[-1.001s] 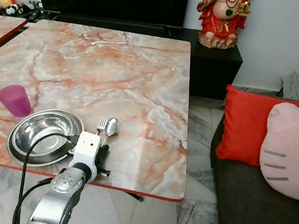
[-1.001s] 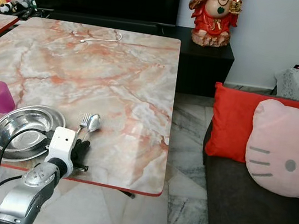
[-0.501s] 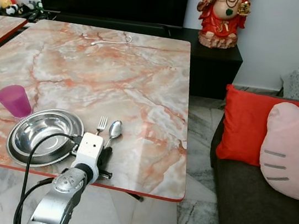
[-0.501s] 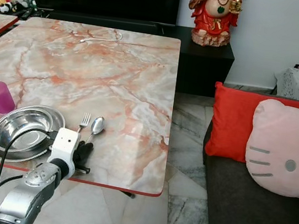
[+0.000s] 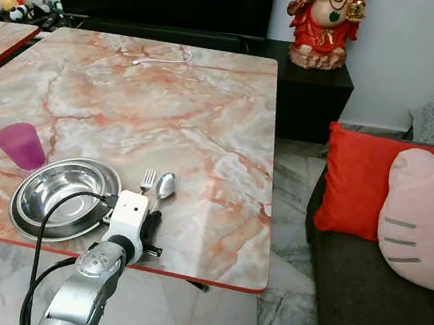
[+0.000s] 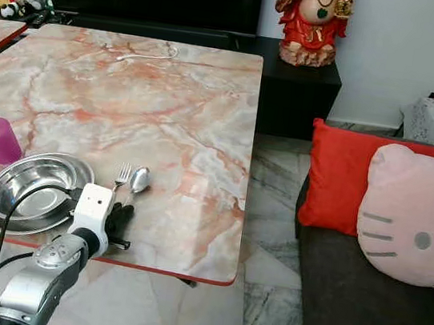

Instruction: Setting the table

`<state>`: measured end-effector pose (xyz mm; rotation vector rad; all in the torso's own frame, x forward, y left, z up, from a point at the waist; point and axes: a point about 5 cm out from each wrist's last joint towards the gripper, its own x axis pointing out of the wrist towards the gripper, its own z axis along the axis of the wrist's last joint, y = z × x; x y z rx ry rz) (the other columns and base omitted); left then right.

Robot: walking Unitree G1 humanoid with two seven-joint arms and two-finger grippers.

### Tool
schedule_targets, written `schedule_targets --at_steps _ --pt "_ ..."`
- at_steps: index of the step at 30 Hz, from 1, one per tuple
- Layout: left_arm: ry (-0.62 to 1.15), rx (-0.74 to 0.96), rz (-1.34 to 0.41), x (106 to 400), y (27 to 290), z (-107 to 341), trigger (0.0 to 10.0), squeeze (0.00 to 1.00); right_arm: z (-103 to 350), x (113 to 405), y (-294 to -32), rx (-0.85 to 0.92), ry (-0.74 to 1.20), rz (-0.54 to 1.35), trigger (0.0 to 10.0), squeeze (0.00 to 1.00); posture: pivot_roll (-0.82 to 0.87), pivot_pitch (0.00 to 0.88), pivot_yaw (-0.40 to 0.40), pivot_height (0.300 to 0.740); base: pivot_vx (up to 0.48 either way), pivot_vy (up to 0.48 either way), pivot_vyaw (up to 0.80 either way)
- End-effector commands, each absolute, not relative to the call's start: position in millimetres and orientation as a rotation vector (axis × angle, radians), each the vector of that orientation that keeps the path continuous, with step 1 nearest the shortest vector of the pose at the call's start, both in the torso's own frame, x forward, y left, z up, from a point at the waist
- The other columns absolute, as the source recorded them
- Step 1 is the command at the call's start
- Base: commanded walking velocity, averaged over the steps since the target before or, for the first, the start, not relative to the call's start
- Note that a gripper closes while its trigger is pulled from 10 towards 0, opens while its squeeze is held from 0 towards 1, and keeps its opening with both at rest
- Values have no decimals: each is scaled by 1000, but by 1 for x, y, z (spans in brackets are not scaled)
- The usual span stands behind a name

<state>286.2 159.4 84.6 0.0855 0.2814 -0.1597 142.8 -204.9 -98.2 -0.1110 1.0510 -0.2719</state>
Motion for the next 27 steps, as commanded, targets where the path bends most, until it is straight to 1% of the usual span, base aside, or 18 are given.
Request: schedule_targets --at_steps 1,3,4,6,19,21,27 --pt "288 76 -158 288 160 85 10000 200 -99 141 -205 -110 1060 -271 10000 0 -17 38 21 740 0 0 0" --pt "287 78 -159 288 160 85 10000 227 -99 141 -205 -110 1060 -271 10000 0 -17 38 20 740 0 0 0" --pt "287 78 -159 288 160 85 10000 294 -99 141 -205 -110 1060 -271 10000 0 -16 38 20 740 0 0 0" --pt "285 78 -159 289 160 85 10000 337 -99 141 -205 -110 1060 -270 10000 0 -17 38 20 740 0 0 0" --pt "281 79 -155 290 160 86 10000 341 -99 141 -204 -109 1060 -270 10000 0 -16 37 22 740 0 0 0" --pt "281 80 -156 290 160 86 10000 408 -99 141 -204 -109 1060 -271 10000 0 -16 36 22 740 0 0 0" --pt "281 81 -156 290 160 87 10000 420 -99 141 -205 -109 1060 -270 10000 0 -16 37 21 740 0 0 0"
